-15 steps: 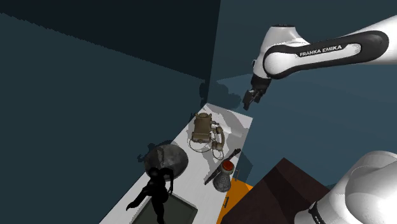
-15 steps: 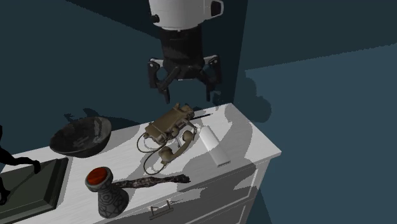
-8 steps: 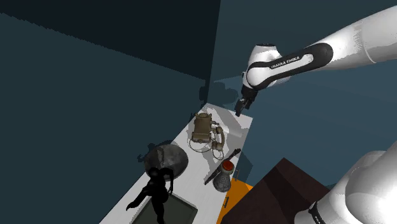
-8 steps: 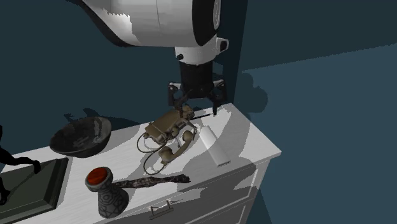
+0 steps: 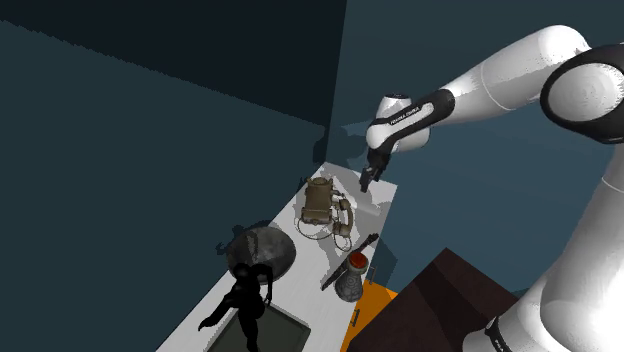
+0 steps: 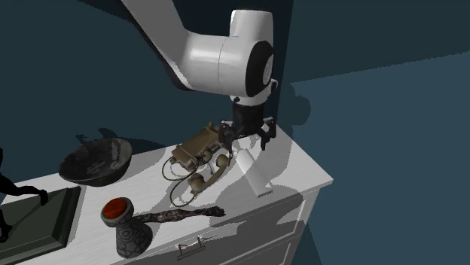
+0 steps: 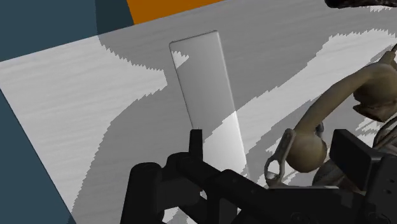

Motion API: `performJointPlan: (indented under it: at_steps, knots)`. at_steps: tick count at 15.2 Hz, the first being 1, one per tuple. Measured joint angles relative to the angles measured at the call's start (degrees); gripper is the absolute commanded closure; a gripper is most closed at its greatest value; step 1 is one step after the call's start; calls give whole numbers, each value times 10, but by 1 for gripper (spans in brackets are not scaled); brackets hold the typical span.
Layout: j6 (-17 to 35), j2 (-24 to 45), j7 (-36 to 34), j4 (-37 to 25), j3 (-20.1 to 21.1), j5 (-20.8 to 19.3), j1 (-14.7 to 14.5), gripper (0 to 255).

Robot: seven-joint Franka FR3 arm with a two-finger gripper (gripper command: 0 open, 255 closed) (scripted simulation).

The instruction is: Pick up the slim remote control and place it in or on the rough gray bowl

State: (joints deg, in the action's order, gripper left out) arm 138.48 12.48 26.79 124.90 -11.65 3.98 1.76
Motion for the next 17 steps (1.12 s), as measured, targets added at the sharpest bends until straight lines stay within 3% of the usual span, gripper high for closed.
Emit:
performJointPlan:
  at_steps: [9,17]
  knots:
    - [30,185,73,-132,29,48,36,0]
    - [68,239,82,-147,39,59,43,0]
